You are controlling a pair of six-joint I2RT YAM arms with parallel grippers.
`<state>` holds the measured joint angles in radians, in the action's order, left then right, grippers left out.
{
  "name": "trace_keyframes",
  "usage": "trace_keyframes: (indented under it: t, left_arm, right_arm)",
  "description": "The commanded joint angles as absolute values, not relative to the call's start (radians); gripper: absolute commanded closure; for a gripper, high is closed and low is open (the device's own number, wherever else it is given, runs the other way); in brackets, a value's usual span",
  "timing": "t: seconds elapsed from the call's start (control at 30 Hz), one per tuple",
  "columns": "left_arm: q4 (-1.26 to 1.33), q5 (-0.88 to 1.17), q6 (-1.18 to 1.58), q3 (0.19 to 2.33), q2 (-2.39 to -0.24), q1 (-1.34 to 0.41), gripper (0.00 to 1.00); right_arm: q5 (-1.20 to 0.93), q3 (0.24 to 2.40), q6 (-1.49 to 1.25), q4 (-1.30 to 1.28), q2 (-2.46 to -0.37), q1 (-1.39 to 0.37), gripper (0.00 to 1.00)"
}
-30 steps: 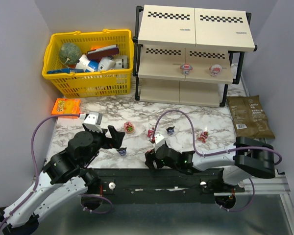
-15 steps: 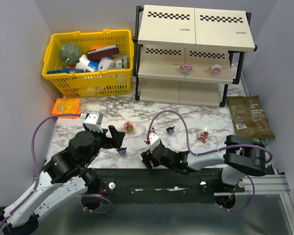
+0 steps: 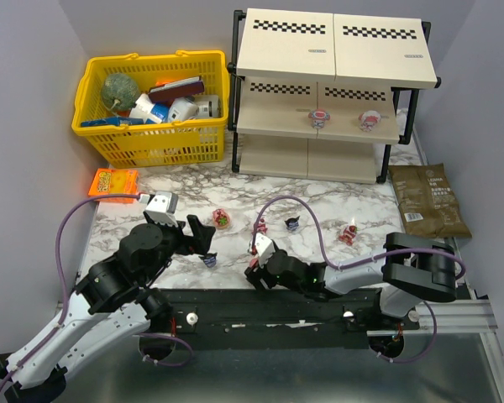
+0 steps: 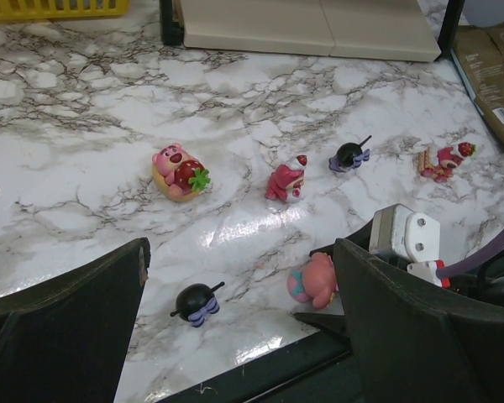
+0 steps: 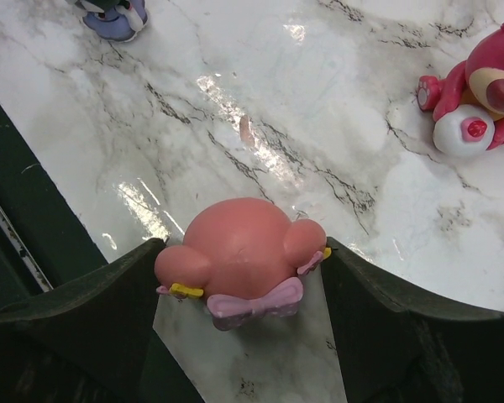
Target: Place and organize the plastic toys onto the shelf
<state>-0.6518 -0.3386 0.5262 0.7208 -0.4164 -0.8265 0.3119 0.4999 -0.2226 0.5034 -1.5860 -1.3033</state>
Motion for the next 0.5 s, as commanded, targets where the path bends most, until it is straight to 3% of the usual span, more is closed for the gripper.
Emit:
trace_keyframes:
  t: [0.0, 0.23, 0.47]
  left_arm:
    - [-0.635, -0.321, 0.520, 0.707, -0.420, -0.824, 0.01]
    - [-0.637, -0.321, 0.520, 0.707, -0.417, -0.824, 0.01]
    - [-0.635, -0.321, 0.520, 0.706, -0.416, -0.822, 0.01]
  right_arm:
    - [0.291, 0.466, -0.199, 0.520, -1.605, -1.312, 0.20]
    - [0.322, 0.460, -0.219, 0.543, -1.594, -1.312, 0.30]
    - [0.319, 0.462, -0.221, 0.566, -1.595, -1.312, 0.56]
